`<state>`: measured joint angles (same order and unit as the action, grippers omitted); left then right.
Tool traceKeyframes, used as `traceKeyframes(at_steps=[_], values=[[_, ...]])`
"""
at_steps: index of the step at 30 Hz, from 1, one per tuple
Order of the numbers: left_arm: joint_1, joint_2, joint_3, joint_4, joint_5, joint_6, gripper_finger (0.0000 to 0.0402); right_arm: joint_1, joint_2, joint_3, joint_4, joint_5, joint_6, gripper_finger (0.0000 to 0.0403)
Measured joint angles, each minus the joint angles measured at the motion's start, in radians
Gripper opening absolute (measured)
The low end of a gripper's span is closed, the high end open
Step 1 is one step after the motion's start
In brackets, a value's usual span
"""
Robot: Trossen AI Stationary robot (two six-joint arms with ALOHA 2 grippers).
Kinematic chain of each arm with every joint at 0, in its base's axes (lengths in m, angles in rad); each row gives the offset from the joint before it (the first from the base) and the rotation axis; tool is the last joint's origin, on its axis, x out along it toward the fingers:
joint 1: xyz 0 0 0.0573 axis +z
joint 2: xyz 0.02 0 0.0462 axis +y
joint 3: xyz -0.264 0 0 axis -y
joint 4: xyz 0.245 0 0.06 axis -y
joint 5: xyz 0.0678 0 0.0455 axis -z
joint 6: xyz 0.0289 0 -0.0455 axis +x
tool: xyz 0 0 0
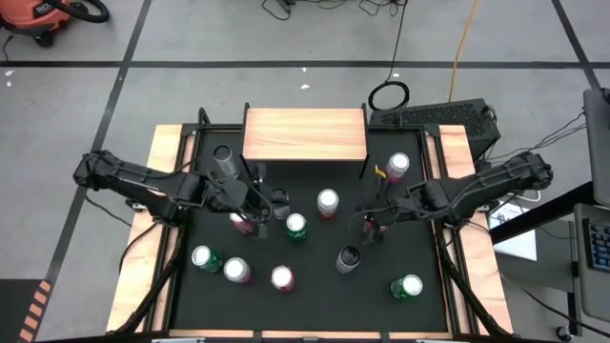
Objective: Place canned beverage on shelf
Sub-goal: Put the top right red soda can on the shelf
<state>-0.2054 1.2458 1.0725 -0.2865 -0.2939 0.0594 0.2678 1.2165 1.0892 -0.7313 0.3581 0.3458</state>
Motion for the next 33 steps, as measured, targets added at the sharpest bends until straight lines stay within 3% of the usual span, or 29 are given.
traceKeyframes(at_steps=[9, 14, 33], values=[[0.0, 0.037, 0.0, 0.023, -0.004, 0.0, 0.0001, -0.066, -0.073, 0.0, -0.15, -0.166, 0.091, 0.0001], [0.0, 0.062, 0.0, 0.036, -0.004, 0.0, 0.0001, -0.089, -0.102, 0.0, -0.228, -0.216, 0.135, 0.0029], [0.0, 0.074, 0.0, 0.071, -0.004, 0.0, 0.0001, -0.083, -0.095, 0.0, -0.282, -0.312, -0.017, 0.03]])
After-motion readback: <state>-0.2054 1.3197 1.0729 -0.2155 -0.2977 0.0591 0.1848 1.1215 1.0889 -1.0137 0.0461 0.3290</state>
